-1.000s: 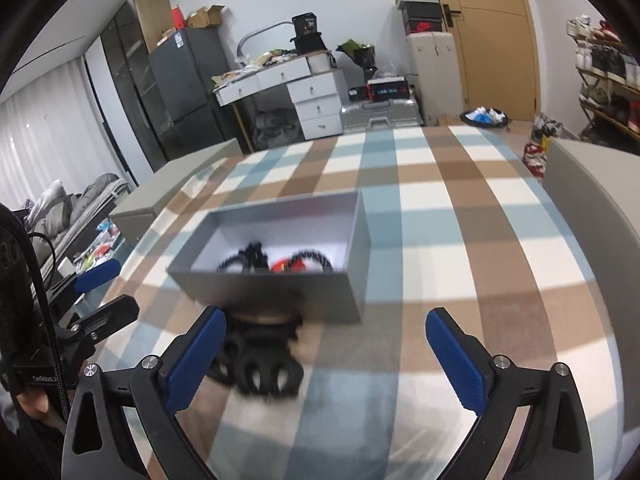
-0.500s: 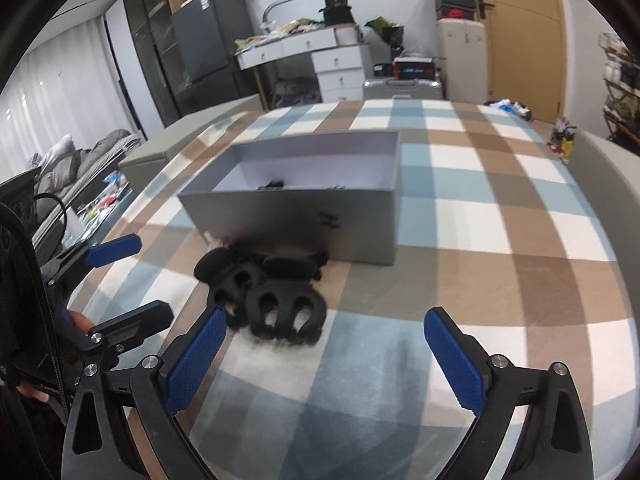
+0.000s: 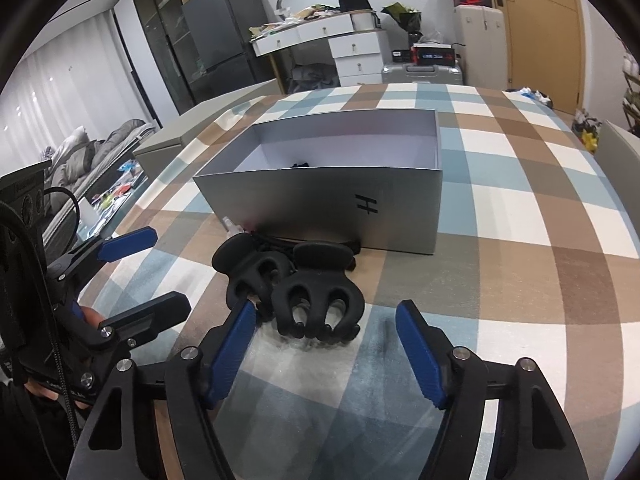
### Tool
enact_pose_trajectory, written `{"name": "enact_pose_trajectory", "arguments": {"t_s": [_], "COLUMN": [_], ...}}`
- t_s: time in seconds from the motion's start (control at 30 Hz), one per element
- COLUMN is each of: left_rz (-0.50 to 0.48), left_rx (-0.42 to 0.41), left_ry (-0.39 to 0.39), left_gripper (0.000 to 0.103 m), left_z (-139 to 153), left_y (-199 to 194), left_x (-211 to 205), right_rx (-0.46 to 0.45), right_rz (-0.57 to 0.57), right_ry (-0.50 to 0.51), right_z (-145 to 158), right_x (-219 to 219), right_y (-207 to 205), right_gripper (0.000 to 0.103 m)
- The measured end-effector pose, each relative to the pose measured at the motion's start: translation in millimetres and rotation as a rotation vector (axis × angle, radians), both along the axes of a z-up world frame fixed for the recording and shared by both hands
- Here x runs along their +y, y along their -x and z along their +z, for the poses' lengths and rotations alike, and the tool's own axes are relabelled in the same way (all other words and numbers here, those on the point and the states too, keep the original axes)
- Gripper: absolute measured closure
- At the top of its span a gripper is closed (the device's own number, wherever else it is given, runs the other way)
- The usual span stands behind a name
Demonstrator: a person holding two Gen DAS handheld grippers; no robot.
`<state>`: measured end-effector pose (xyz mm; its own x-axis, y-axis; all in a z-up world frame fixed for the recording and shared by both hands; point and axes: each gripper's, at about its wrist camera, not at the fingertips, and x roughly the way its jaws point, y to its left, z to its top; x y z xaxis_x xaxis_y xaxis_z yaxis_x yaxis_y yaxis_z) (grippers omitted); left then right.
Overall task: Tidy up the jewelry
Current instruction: 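Withdraw both grippers from the box toward the black claw clips, then close the right gripper on a black claw clip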
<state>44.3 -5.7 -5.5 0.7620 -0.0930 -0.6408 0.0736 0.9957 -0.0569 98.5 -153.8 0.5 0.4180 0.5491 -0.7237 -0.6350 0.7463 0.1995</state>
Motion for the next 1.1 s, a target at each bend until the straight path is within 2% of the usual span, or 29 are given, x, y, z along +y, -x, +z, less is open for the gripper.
{"name": "enact_pose_trajectory", "arguments": {"t_s": [0.3, 0.57, 0.73, 0.9, 1.1], "left_rz": [-0.004, -0.012, -0.015, -0.014, -0.017], "left_rx": [0.007, 0.004, 0.005, 0.007, 0.012], "left_ry": [0.011, 0.0, 0.005, 0.003, 0.002], "left_gripper": [0.001, 0.001, 0.001, 0.001, 0.001], "left_z": [0, 0, 0, 0, 0], "left_y": [-1, -1, 0, -1, -2], "left_x": [3, 1, 1, 1, 0], "right_rx": [0.025, 0.026, 0.021, -0.002, -0.028], "right_rz": [0.024, 0.028, 0.017, 0.018, 0.001], "right_ry": [-0.017, -0.022, -0.013, -0.035, -0.113], "right_z": [-2, -3, -3, 4, 19], "right_x": [2, 3, 2, -4, -20], "right_y": [0, 1, 0, 4, 7], "right_gripper": [0.045, 0.047, 0.058, 0.06, 0.06]}}
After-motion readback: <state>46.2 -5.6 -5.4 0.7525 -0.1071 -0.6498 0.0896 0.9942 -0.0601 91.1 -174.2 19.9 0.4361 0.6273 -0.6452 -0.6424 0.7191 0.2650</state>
